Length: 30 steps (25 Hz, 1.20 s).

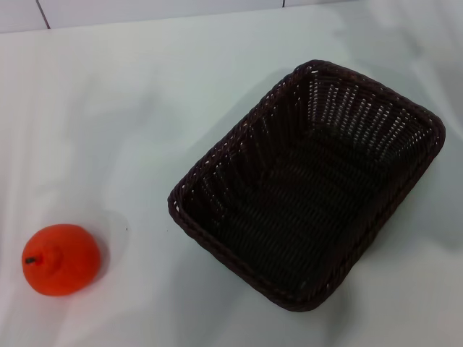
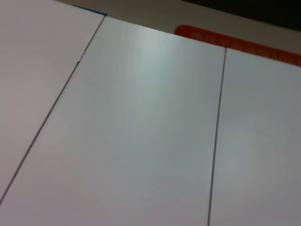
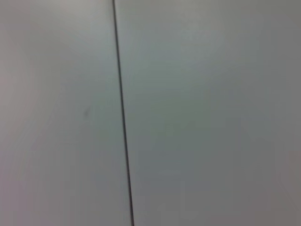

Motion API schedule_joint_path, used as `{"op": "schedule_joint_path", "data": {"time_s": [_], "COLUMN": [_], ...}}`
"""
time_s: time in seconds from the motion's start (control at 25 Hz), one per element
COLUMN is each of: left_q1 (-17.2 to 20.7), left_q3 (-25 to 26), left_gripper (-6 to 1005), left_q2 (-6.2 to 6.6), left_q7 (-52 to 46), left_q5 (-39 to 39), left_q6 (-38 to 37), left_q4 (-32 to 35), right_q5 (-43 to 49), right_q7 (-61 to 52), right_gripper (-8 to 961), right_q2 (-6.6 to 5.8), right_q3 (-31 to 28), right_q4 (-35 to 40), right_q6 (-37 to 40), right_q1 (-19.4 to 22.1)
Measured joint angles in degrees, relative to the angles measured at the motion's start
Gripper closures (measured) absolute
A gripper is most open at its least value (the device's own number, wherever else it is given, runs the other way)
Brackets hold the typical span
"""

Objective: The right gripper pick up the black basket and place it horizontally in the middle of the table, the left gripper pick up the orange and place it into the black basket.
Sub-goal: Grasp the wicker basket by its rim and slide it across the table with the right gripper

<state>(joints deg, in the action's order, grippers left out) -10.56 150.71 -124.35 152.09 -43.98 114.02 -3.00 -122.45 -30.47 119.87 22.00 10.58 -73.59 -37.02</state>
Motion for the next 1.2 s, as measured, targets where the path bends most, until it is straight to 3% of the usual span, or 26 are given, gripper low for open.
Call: {"op": "schedule_joint_path", "data": {"time_s": [0.4, 0.6, 0.68, 0.84, 0.92, 0.96, 1.0, 1.2], "left_q1": [-0.58, -0.63, -0.63, -0.68, -0.76, -0.82, -0.84, -0.91], "left_q3": [0.02, 0.1, 0.1, 0.06, -0.02, -0.12, -0.16, -0.26], "left_gripper": [98, 99, 99, 99, 100, 100, 100, 100], "left_q2": [0.11, 0.13, 0.08, 0.05, 0.06, 0.07, 0.07, 0.08], "left_q7": [0.65, 0.6, 0.57, 0.55, 0.54, 0.53, 0.52, 0.51], "left_q5": [0.04, 0.03, 0.03, 0.03, 0.03, 0.03, 0.03, 0.03], "left_q6": [-0.51, -1.05, -1.11, -1.28, -1.32, -1.44, -1.49, -1.65], "left_q4": [0.2, 0.33, 0.37, 0.41, 0.46, 0.49, 0.49, 0.49], "right_q5": [0.21, 6.45, 13.22, 31.57, 40.01, 50.52, 50.52, 73.64], "right_q7": [-2.94, -23.86, -36.53, -62.17, -71.49, -80.79, -80.79, -95.88], "right_gripper": [148, 171, 180, 199, 208, 213, 215, 225], "right_q2": [-0.27, -2.04, -3.54, -8.21, -9.65, -10.49, -10.49, -10.78], "right_q3": [-0.72, 8.56, 13.15, 20.29, 21.8, 22.29, 22.29, 21.87], "right_q4": [-0.53, 7.34, 13.61, 27.49, 32.68, 38.17, 38.17, 47.04], "right_q6": [0.57, 2.87, 3.36, 1.46, -0.55, -3.33, -3.33, -12.77], "right_q1": [0.08, 0.52, 0.84, 0.03, -0.96, -2.77, -2.77, -8.72]}}
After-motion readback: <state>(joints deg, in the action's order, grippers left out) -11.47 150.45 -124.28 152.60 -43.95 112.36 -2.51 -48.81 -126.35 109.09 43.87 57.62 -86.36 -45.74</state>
